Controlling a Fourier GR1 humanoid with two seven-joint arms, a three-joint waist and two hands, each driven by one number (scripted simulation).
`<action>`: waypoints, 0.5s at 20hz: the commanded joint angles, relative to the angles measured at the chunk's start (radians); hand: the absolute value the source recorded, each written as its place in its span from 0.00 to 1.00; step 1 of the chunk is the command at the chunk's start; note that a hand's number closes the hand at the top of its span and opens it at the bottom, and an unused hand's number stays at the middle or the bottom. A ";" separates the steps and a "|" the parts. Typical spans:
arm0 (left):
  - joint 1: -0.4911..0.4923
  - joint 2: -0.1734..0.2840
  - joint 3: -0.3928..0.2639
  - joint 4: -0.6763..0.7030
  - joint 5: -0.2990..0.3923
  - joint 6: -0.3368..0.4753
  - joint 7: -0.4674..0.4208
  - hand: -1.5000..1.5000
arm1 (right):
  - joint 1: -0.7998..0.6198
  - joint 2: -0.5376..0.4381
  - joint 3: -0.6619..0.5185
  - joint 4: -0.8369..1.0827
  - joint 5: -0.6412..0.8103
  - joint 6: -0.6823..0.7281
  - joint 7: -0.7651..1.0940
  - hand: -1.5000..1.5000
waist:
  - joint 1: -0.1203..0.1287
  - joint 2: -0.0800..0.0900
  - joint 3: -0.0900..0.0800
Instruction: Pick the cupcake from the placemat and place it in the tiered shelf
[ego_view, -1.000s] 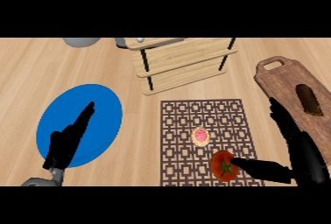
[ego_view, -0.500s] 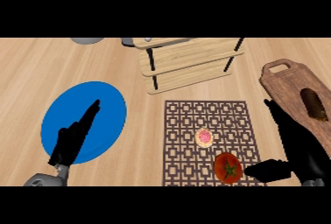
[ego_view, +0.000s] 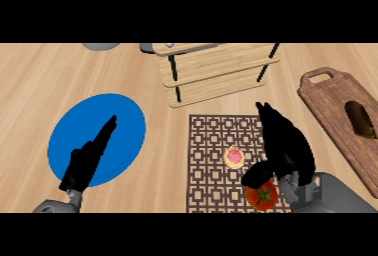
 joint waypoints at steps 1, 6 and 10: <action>0.002 -0.002 -0.003 0.024 0.001 -0.013 0.016 0.50 | -0.090 0.154 0.038 0.128 -0.007 0.099 0.256 0.00 | -0.006 0.004 -0.002; 0.015 -0.025 -0.010 0.023 -0.021 0.017 0.017 0.50 | -0.126 0.247 -0.008 0.232 0.011 0.127 0.280 0.00 | -0.028 -0.001 -0.002; -0.001 -0.026 0.017 0.020 0.001 0.012 0.033 0.50 | -0.121 0.317 0.004 0.300 0.098 0.111 0.281 0.00 | -0.038 -0.002 -0.001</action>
